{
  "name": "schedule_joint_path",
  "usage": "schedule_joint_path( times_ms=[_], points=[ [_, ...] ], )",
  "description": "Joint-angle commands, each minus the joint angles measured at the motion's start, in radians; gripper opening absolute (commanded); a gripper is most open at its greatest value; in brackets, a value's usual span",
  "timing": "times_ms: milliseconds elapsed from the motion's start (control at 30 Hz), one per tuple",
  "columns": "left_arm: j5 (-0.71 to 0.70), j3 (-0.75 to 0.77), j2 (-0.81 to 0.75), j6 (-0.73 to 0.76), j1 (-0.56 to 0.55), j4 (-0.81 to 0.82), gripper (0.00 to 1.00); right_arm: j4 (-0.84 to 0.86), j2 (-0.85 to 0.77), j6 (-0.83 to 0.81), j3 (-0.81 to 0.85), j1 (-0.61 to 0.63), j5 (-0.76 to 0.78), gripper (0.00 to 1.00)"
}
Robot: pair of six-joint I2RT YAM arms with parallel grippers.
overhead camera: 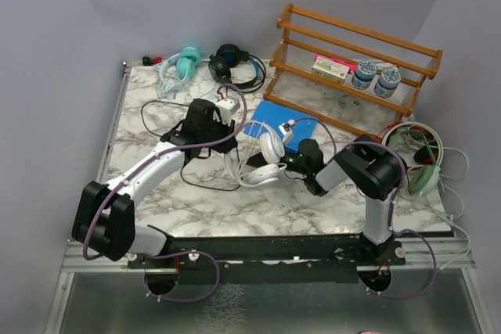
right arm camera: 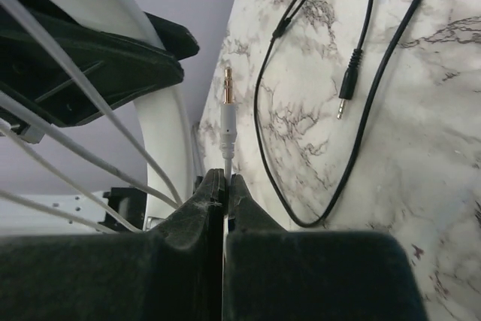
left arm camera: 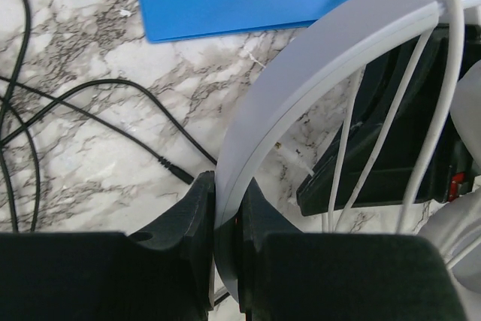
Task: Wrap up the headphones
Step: Place the headphones at the center of the board.
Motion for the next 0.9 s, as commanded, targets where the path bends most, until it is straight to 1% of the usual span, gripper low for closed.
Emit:
schedule_joint_path(
  times_ms=[0,133,233,300,400,533,600,667,700,767,867],
  points=[
    [-0.001,-0.035,0.03,0.037,-0.059,0.09,0.0,-0.048,-0.116,-0.17,-0.077,-0.032,0.085,0.01],
    [-0.069,-0.02,0.106,0.043,-0.098,0.101,0.0,-0.204,-0.218,-0.308,-0.137,-0.033,0.132,0.01],
    [-0.077,-0.044,0.149,0.014,-0.135,0.174,0.0,-0.258,-0.264,-0.376,-0.188,-0.033,0.155,0.02],
    [-0.08,-0.083,0.171,-0.027,-0.158,0.252,0.0,-0.281,-0.278,-0.396,-0.218,-0.033,0.176,0.03],
    [-0.156,-0.134,0.21,-0.051,-0.193,0.334,0.0,-0.302,-0.278,-0.414,-0.258,-0.033,0.218,0.07],
    [-0.284,-0.141,0.28,-0.031,-0.236,0.326,0.0,-0.359,-0.246,-0.421,-0.273,-0.032,0.267,0.1],
    [-0.333,-0.125,0.314,-0.016,-0.255,0.297,0.0,-0.379,-0.249,-0.415,-0.287,-0.033,0.304,0.16],
    [-0.382,-0.108,0.335,-0.002,-0.274,0.269,0.0,-0.433,-0.283,-0.404,-0.3,-0.033,0.371,0.3],
    [-0.403,-0.101,0.342,0.002,-0.28,0.267,0.0,-0.464,-0.307,-0.408,-0.307,-0.032,0.402,0.33],
    [-0.423,-0.091,0.349,0.01,-0.286,0.24,0.0,-0.549,-0.374,-0.412,-0.315,-0.033,0.469,0.38],
    [-0.45,-0.071,0.358,0.013,-0.285,0.21,0.0,-0.648,-0.468,-0.431,-0.33,-0.033,0.554,0.4]
  ],
)
